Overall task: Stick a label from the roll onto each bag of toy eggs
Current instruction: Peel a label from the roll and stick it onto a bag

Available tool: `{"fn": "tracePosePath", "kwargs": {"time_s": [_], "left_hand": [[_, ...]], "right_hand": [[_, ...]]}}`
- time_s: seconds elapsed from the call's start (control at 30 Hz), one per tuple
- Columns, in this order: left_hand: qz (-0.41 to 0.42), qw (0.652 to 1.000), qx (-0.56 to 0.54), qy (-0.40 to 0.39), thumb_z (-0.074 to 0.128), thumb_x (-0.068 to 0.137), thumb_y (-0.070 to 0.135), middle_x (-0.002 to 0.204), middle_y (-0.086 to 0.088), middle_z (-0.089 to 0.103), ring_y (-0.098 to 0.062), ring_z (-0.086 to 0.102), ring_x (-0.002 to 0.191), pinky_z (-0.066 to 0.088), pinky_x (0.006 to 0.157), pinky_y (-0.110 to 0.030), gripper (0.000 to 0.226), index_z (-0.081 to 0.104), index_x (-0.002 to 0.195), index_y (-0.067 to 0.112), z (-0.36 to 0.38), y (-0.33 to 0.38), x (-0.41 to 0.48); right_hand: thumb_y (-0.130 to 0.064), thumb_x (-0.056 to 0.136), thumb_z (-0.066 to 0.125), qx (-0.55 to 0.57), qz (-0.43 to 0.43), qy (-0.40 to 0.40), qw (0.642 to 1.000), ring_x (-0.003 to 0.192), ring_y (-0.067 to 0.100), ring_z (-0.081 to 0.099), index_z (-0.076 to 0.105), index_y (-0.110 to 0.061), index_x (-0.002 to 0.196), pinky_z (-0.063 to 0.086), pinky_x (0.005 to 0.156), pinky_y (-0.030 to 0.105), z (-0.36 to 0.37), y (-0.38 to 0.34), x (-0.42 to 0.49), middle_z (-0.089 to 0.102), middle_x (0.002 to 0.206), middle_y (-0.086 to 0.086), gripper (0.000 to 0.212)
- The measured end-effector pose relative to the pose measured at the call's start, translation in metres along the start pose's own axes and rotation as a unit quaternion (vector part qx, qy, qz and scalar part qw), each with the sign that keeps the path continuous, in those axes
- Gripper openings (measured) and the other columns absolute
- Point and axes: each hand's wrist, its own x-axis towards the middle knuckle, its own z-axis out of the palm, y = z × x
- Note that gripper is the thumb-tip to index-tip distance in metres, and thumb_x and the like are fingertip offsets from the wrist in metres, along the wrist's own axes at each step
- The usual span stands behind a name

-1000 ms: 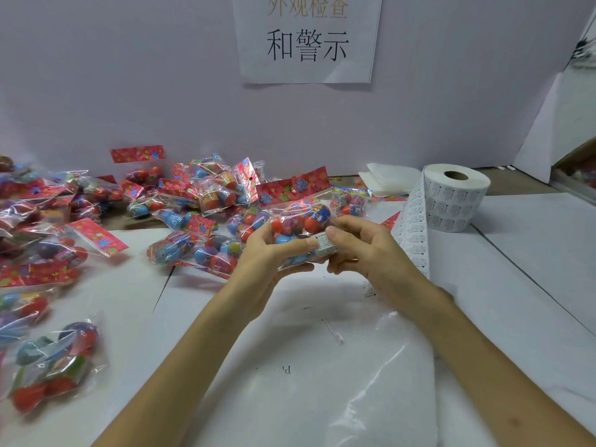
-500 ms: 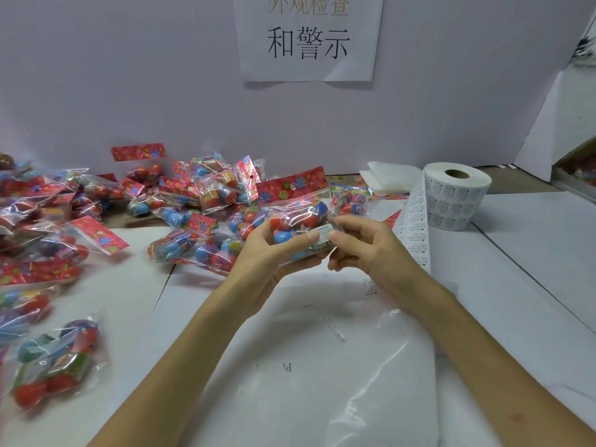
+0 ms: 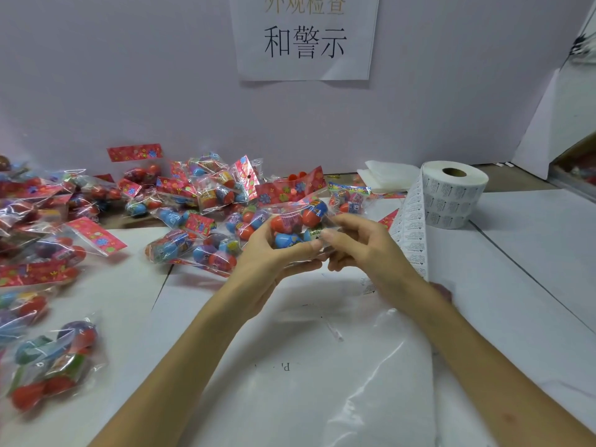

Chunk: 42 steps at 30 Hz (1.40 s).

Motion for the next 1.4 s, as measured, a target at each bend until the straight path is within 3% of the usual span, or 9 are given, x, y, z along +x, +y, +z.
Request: {"fn": "tracePosePath", "kwargs": {"time_s": [0.13, 0.27, 0.6, 0.7, 0.87, 1.03, 1.2, 1.4], "left_hand": [[-0.003, 0.999, 0.037, 0.022, 0.082, 0.077, 0.030, 0.112, -0.009, 0.076, -0.029, 0.077, 0.095, 0.063, 0.074, -0.034, 0.057, 0.061, 0.128, 0.016, 0.0036, 0.0003, -0.0018], [-0.006, 0.997, 0.053, 0.054, 0.075, 0.090, 0.017, 0.115, -0.014, 0.074, -0.030, 0.077, 0.095, 0.064, 0.082, -0.041, 0.042, 0.060, 0.129, 0.013, 0.0038, -0.0016, -0.0019], [-0.002, 0.997, 0.048, 0.068, 0.072, 0.093, 0.018, 0.116, -0.009, 0.072, -0.023, 0.078, 0.089, 0.064, 0.080, -0.035, 0.036, 0.058, 0.126, 0.018, 0.0054, -0.0040, -0.0004], [-0.009, 0.997, 0.033, 0.062, 0.071, 0.094, 0.018, 0.118, -0.011, 0.073, -0.026, 0.077, 0.093, 0.064, 0.084, -0.039, 0.038, 0.058, 0.130, 0.014, 0.0044, -0.0044, -0.0007], [-0.004, 0.997, 0.029, 0.066, 0.073, 0.094, 0.018, 0.113, -0.011, 0.074, -0.025, 0.078, 0.090, 0.064, 0.080, -0.035, 0.031, 0.061, 0.122, 0.018, 0.0051, -0.0065, 0.0014], [-0.007, 0.998, 0.014, 0.066, 0.075, 0.092, 0.018, 0.113, -0.007, 0.073, -0.019, 0.077, 0.090, 0.064, 0.076, -0.031, 0.028, 0.062, 0.115, 0.024, 0.0054, -0.0082, 0.0023], [-0.008, 0.997, 0.022, 0.068, 0.075, 0.092, 0.021, 0.111, -0.007, 0.073, -0.020, 0.078, 0.088, 0.063, 0.073, -0.028, 0.027, 0.061, 0.114, 0.024, 0.0049, -0.0061, 0.0028], [-0.021, 0.998, -0.003, 0.058, 0.071, 0.095, 0.021, 0.100, -0.008, 0.079, -0.025, 0.078, 0.083, 0.060, 0.070, -0.027, 0.033, 0.063, 0.126, 0.013, 0.0007, -0.0062, 0.0027]], "right_hand": [[-0.016, 0.096, 0.067, -0.035, -0.021, 0.011, 0.999, 0.061, 0.024, 0.066, 0.072, -0.015, 0.105, 0.060, 0.065, 0.038, 0.0009, 0.0025, -0.0001, 0.071, 0.073, 0.007, 0.010], [-0.012, 0.098, 0.063, -0.031, -0.018, -0.003, 0.999, 0.061, 0.024, 0.067, 0.071, -0.007, 0.109, 0.060, 0.064, 0.036, 0.0001, 0.0026, 0.0001, 0.074, 0.084, 0.018, 0.014], [-0.007, 0.105, 0.050, -0.037, 0.011, -0.024, 0.999, 0.063, 0.020, 0.067, 0.065, -0.001, 0.121, 0.058, 0.067, 0.034, -0.0018, 0.0031, 0.0006, 0.073, 0.088, 0.014, 0.023], [-0.008, 0.105, 0.051, -0.022, 0.023, -0.028, 0.999, 0.062, 0.020, 0.067, 0.067, -0.009, 0.118, 0.057, 0.067, 0.034, -0.0009, 0.0036, 0.0014, 0.072, 0.082, 0.007, 0.021], [-0.018, 0.093, 0.071, -0.051, -0.015, -0.012, 0.998, 0.063, 0.014, 0.068, 0.071, -0.029, 0.108, 0.057, 0.062, 0.027, 0.0047, 0.0047, -0.0001, 0.072, 0.083, -0.005, 0.018], [0.000, 0.089, 0.072, -0.038, -0.022, -0.024, 0.999, 0.063, 0.009, 0.070, 0.067, -0.030, 0.106, 0.054, 0.062, 0.020, 0.0041, 0.0069, -0.0002, 0.072, 0.084, -0.018, 0.036], [-0.014, 0.094, 0.070, -0.032, -0.035, -0.014, 0.999, 0.063, 0.018, 0.066, 0.070, -0.027, 0.108, 0.056, 0.062, 0.027, 0.0045, 0.0076, 0.0008, 0.068, 0.075, -0.014, 0.019], [0.001, 0.099, 0.057, -0.002, 0.010, -0.037, 0.999, 0.062, 0.020, 0.066, 0.067, -0.010, 0.120, 0.058, 0.066, 0.032, 0.0005, 0.0082, 0.0032, 0.071, 0.075, 0.003, 0.025]]}}
